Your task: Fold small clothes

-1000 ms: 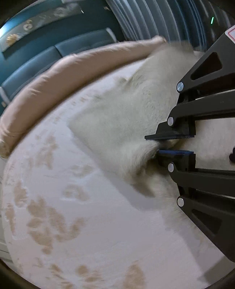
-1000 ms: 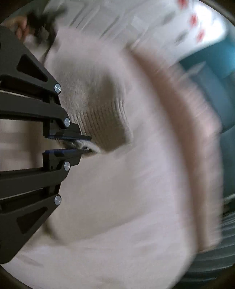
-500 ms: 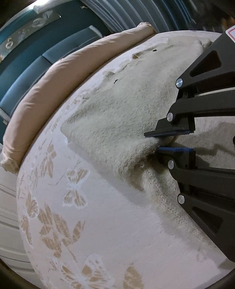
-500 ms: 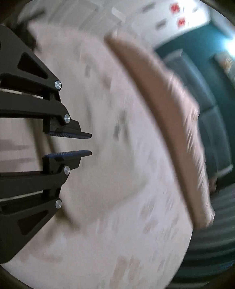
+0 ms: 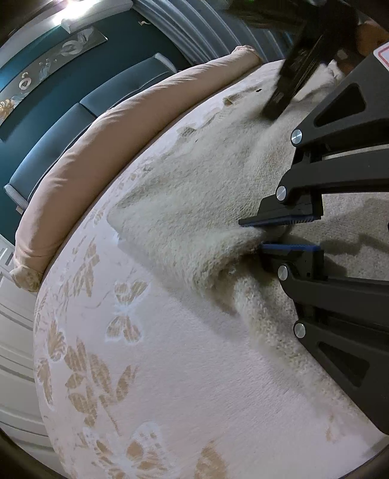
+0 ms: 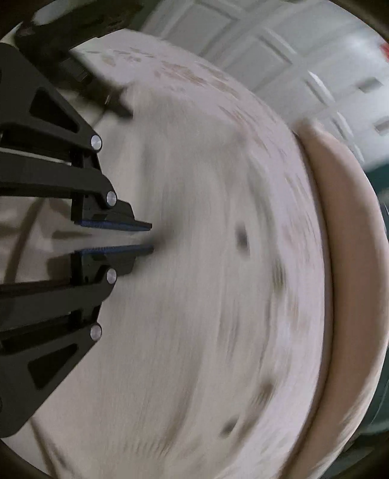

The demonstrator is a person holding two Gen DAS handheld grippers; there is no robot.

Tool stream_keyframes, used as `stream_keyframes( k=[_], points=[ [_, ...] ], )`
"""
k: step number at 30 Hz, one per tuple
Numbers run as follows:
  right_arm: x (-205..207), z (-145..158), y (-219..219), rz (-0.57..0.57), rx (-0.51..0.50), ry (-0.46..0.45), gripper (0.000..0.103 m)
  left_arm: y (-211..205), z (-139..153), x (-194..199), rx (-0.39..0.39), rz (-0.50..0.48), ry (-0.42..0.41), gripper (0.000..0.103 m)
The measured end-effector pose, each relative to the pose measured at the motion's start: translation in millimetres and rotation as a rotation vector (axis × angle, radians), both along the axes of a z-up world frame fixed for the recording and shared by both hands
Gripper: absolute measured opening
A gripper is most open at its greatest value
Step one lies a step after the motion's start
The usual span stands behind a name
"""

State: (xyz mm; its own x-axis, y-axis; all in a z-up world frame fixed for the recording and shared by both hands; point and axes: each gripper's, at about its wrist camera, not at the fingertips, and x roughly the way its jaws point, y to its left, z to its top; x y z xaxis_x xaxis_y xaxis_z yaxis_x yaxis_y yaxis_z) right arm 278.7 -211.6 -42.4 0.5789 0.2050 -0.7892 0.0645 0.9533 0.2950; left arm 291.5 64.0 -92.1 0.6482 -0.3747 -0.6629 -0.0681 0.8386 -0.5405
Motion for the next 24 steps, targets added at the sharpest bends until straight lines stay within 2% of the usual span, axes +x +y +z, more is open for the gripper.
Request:
stream_keyframes(
  k=[1, 2, 4, 5, 6, 8, 11, 12, 13, 14, 15, 16, 21, 22, 23, 24],
  points=[
    [-9.4, -1.0, -28.1, -0.047, 0.027, -0.001, 0.000, 0.1, -0.5, 0.2, 0.000, 0.000, -0.002, 0.014],
    [-27.4, -0.9, -72.3, -0.170, -0.002, 0.016, 0.000, 0.1, -1.2, 0.1, 0.001, 0.000, -0.004, 0.014],
    [-49.8, 4.4, -124.6, -0.306, -0.010, 0.012, 0.001, -0.4, -1.8, 0.2, 0.004, 0.002, -0.008, 0.014],
    [-64.8, 9.6, -147.0, -0.374, -0.014, 0.006, 0.008, -0.6, -1.9, 0.0, 0.006, 0.003, -0.010, 0.014],
    [-84.9, 16.7, -168.6, -0.436, -0.013, -0.006, 0.021, -0.9, -2.0, -0.4, 0.007, 0.003, -0.010, 0.014],
    [-104.5, 23.0, -184.8, -0.468, 0.014, -0.032, 0.034, -1.5, -1.7, -1.0, 0.008, 0.003, -0.010, 0.014],
    [-111.5, 18.7, -181.0, -0.413, 0.055, -0.024, 0.053, -2.6, -0.3, -1.1, 0.014, 0.005, -0.006, 0.014],
    [-109.1, 13.3, -173.4, -0.385, 0.070, -0.012, 0.054, -3.7, 0.3, -0.8, 0.022, 0.005, -0.003, 0.014],
    [-103.0, 6.3, -159.7, -0.357, 0.079, 0.005, 0.054, -4.2, 1.2, -0.6, 0.026, 0.006, -0.001, 0.014],
    [-96.2, -1.5, -149.0, -0.325, 0.061, 0.025, 0.045, -4.5, 2.1, -0.5, 0.028, 0.006, 0.000, 0.014],
    [-92.6, -0.8, -142.0, -0.303, 0.032, 0.022, 0.031, -4.8, 2.5, 0.0, 0.030, 0.007, 0.003, 0.014],
    [-88.6, 6.4, -136.3, -0.282, 0.007, 0.009, 0.008, -4.9, 2.9, 0.3, 0.032, 0.007, 0.004, 0.014],
    [-120.1, 85.9, -144.1, -0.292, 0.103, -0.301, 0.006, -7.4, 4.0, 1.4, 0.051, 0.008, 0.005, 0.014],
    [-122.5, 85.6, -149.3, -0.295, 0.097, -0.315, 0.006, -7.6, 4.0, 1.5, 0.052, 0.008, 0.005, 0.014],
    [-117.4, 73.8, -152.5, -0.301, 0.061, -0.271, 0.006, -8.0, 3.8, 1.3, 0.054, 0.008, 0.005, 0.014],
    [-102.4, 39.0, -159.7, -0.305, 0.006, -0.125, 0.006, -9.0, 4.0, 1.8, 0.062, 0.008, 0.008, 0.014]
  ],
)
